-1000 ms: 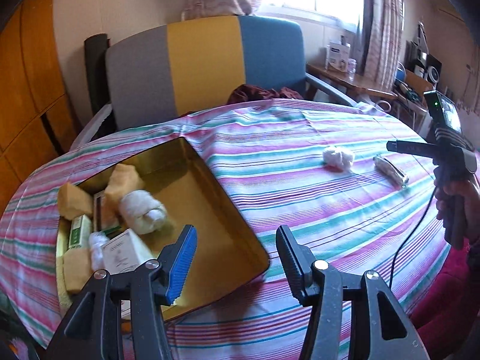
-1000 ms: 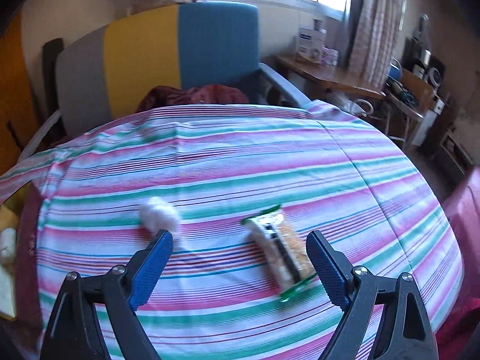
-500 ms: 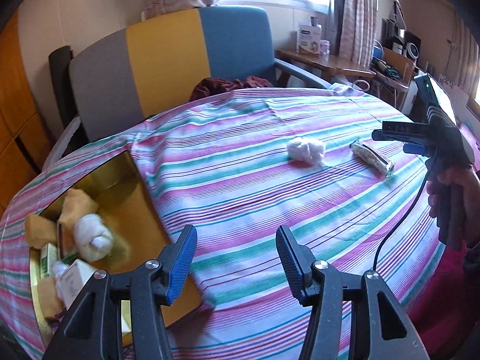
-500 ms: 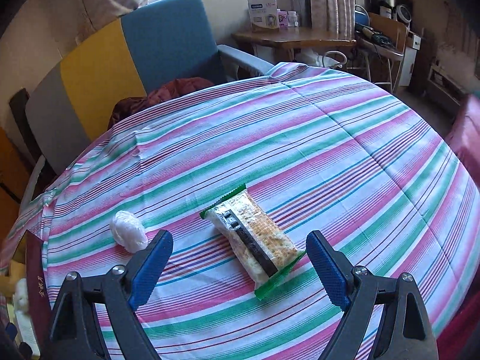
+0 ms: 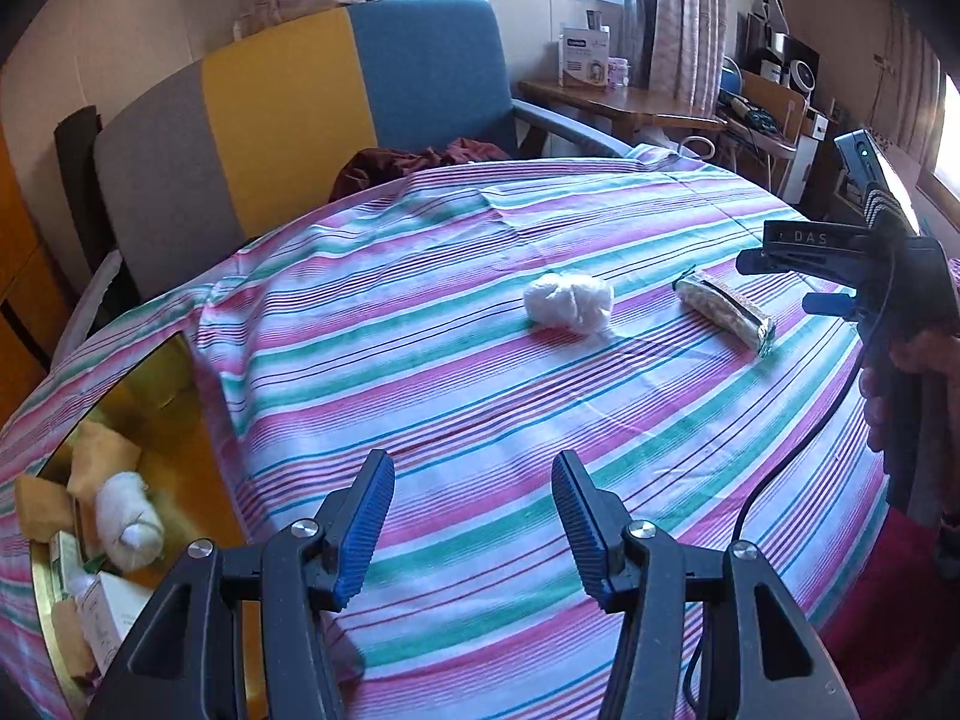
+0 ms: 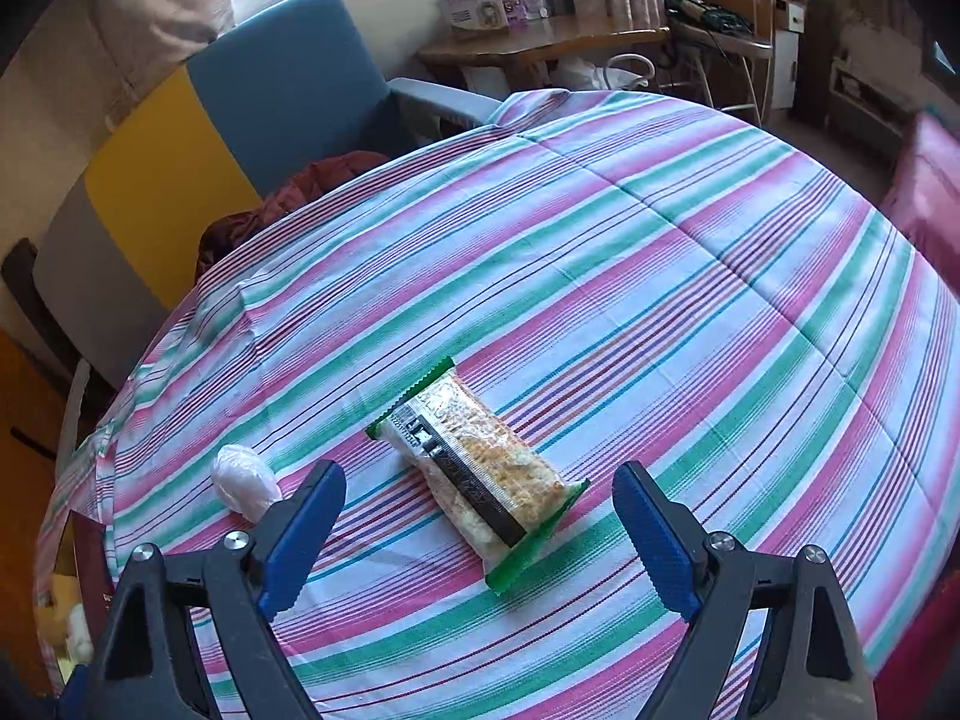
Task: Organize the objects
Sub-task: 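Grasp the white plastic-wrapped ball with the left tool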
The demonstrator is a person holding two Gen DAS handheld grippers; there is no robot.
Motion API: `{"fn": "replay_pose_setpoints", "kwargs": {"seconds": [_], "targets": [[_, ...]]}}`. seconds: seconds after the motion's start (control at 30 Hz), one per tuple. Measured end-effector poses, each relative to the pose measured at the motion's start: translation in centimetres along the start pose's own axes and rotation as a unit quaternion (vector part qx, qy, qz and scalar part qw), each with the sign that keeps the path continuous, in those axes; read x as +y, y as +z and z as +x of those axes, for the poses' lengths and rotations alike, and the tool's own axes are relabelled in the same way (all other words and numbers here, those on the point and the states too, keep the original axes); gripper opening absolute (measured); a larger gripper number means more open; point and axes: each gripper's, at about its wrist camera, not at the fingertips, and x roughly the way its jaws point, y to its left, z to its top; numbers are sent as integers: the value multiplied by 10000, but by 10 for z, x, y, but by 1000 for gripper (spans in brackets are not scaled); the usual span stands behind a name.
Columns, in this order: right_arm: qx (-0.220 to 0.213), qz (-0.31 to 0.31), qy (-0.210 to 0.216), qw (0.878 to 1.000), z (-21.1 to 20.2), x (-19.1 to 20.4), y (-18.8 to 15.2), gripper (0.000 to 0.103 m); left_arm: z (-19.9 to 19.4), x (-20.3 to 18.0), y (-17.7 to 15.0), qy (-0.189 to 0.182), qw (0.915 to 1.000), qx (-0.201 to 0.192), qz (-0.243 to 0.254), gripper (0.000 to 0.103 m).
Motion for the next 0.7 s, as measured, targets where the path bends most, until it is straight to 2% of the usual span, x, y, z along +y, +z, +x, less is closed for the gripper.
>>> {"fn": "replay_pose_setpoints", "kwargs": {"seconds": [0.37,0.7], "targets": [[102,297,66,9995,2,-10,2,91,33,-18,22,-214,9996,200,-20,55],[193,947,281,9949,5,-32,4,92,81,-25,51,-806,9933,626,-545,56]]}}
